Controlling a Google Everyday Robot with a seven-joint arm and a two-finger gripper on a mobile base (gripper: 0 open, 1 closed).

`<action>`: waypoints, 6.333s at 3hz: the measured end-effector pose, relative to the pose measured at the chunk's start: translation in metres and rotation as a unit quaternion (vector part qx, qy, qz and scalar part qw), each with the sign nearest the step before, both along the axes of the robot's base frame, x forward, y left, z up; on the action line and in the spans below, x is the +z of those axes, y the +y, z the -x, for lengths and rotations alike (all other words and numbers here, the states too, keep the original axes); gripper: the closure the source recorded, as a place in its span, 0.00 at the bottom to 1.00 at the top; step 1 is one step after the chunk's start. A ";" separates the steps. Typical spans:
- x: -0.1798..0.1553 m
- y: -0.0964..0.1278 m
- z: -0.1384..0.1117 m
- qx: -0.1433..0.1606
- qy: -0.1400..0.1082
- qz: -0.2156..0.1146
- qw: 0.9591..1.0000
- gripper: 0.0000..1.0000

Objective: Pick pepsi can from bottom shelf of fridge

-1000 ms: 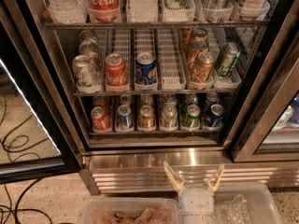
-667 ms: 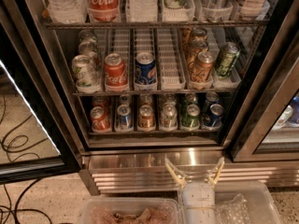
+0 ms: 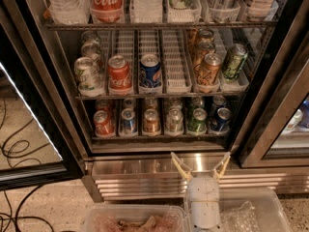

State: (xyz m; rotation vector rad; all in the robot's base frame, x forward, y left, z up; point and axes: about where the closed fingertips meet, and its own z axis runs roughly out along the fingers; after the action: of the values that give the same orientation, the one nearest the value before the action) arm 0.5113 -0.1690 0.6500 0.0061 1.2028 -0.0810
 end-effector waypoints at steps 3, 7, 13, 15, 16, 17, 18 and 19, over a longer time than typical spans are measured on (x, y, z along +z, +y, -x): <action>0.004 -0.026 -0.026 -0.049 -0.028 0.008 0.998 0.00; -0.023 -0.052 -0.046 -0.102 -0.010 0.090 0.991 0.00; -0.022 -0.060 -0.073 -0.105 -0.013 0.033 0.994 0.29; -0.022 -0.060 -0.073 -0.105 -0.013 0.033 0.994 0.19; -0.022 -0.060 -0.073 -0.105 -0.013 0.033 0.994 0.27; -0.022 -0.060 -0.073 -0.105 -0.013 0.033 0.994 0.43; -0.022 -0.060 -0.073 -0.106 -0.013 0.034 0.994 0.44; -0.025 -0.065 -0.076 -0.111 -0.013 0.042 0.993 0.41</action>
Offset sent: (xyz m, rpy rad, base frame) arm 0.0271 -0.0242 0.0060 -0.0069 -0.0708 -0.0953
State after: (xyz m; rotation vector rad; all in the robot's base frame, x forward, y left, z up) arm 0.5869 -0.2336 0.6253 0.0670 1.1685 -0.3250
